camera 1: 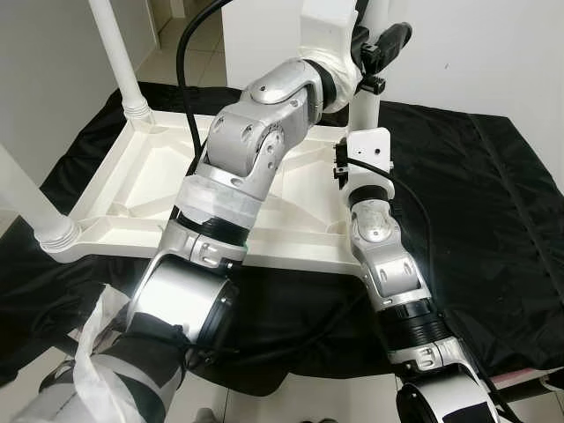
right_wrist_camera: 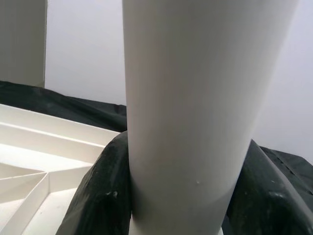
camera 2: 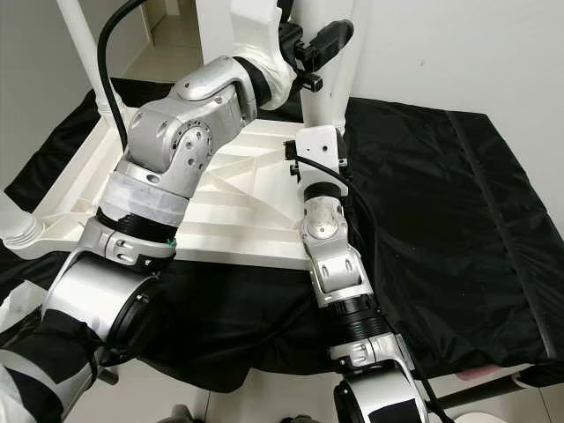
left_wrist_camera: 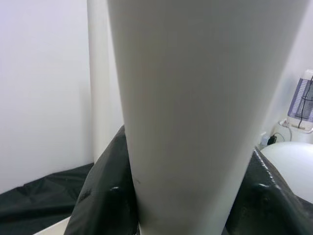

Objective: Building children table

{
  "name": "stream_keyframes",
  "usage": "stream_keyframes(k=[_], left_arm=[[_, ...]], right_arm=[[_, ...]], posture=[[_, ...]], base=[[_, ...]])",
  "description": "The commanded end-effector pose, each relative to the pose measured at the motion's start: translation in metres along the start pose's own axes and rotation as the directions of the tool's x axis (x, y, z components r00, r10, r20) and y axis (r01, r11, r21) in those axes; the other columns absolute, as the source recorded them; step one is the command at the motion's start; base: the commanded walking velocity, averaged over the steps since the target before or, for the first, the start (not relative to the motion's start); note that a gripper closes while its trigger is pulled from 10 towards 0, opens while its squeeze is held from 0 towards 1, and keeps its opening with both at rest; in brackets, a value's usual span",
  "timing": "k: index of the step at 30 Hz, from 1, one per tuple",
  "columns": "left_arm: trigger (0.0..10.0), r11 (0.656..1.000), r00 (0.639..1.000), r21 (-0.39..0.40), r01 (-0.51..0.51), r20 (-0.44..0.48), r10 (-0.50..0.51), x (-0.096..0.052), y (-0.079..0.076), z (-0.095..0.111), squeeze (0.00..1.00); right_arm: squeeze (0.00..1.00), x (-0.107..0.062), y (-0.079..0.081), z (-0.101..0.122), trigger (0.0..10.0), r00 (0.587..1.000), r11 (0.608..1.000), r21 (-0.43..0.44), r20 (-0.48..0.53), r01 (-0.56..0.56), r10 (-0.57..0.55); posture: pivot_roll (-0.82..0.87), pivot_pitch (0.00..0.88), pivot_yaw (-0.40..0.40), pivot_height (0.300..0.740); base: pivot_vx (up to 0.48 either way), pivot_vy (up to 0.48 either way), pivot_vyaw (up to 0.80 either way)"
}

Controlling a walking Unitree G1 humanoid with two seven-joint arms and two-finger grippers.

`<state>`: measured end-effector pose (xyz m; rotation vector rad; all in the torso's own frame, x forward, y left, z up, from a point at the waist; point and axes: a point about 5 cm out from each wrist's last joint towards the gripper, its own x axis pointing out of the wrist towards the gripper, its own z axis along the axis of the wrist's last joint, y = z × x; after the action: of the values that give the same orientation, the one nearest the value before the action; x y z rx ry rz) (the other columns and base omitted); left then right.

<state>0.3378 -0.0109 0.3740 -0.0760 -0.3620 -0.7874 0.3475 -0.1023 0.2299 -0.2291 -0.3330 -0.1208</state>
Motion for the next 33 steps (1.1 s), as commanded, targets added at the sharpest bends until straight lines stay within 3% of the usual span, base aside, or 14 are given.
stream_keyframes(k=[1,2,7,9,16,20,22,24,28,33], left_arm=[[10.0,0.996,0.997,0.037,-0.076,0.034,0.075,0.001,0.001,0.007,0.0],[10.0,0.999,0.999,0.03,-0.04,0.034,0.039,0.001,-0.003,0.006,1.0],[10.0,0.997,0.995,0.046,0.065,0.069,-0.068,-0.001,-0.015,0.006,1.0],[10.0,0.99,0.987,0.071,0.125,0.09,-0.131,-0.003,-0.025,0.007,0.0],[10.0,0.975,0.97,0.085,0.205,0.118,-0.214,-0.011,-0.038,0.004,0.0],[10.0,0.97,0.964,0.052,0.236,0.113,-0.24,-0.013,-0.037,-0.005,0.0],[10.0,0.972,0.966,0.022,0.236,0.1,-0.237,-0.017,-0.029,-0.018,0.0],[10.0,0.972,0.966,0.022,0.236,0.1,-0.237,-0.017,-0.029,-0.018,0.0],[10.0,0.992,0.992,0.03,0.119,0.032,-0.12,-0.037,-0.003,-0.036,0.0],[10.0,0.995,0.996,0.053,0.082,0.02,-0.083,-0.045,0.004,-0.038,0.0]], right_arm=[[0.0,0.003,-0.005,0.0,10.0,0.999,0.999,0.009,-0.003,0.039,-0.039],[0.0,0.003,-0.005,0.001,10.0,0.999,0.999,0.023,-0.003,0.042,-0.042],[0.0,0.003,-0.004,0.002,10.0,0.999,0.997,0.059,-0.015,0.047,-0.046],[0.0,0.003,-0.004,0.002,10.0,0.999,0.997,0.065,-0.02,0.052,-0.051],[0.0,0.003,-0.01,-0.002,10.0,0.996,0.991,0.109,-0.048,0.082,-0.077],[0.0,0.002,-0.014,-0.006,10.0,0.993,0.986,0.129,-0.066,0.102,-0.094],[0.0,0.002,-0.018,-0.008,10.0,0.991,0.984,0.138,-0.081,0.116,-0.105],[0.0,0.002,-0.018,-0.008,10.0,0.991,0.984,0.138,-0.081,0.116,-0.105],[0.0,-0.001,-0.029,-0.011,10.0,0.989,0.978,0.152,-0.074,0.141,-0.131],[0.0,-0.005,-0.034,-0.015,10.0,0.988,0.977,0.158,-0.068,0.146,-0.137]], posture=[[-0.02,0.069,-0.015,0.74],[-0.02,0.071,-0.013,0.74],[-0.02,0.069,-0.005,0.74],[-0.02,0.068,-0.001,0.74],[-0.02,0.065,0.005,0.74],[-0.03,0.061,0.006,0.74],[-0.04,0.058,0.009,0.74],[-0.04,0.058,0.009,0.74],[-0.03,0.032,0.009,0.74],[-0.02,0.026,0.005,0.74]], base=[[0.0,0.0,0.0],[0.0,0.0,0.0],[0.0,0.0,0.0],[0.0,0.0,0.0],[0.0,0.0,0.0],[0.0,0.0,0.0],[0.0,0.0,0.0],[0.0,0.0,0.0],[0.0,0.0,0.0],[0.0,0.0,0.0]])
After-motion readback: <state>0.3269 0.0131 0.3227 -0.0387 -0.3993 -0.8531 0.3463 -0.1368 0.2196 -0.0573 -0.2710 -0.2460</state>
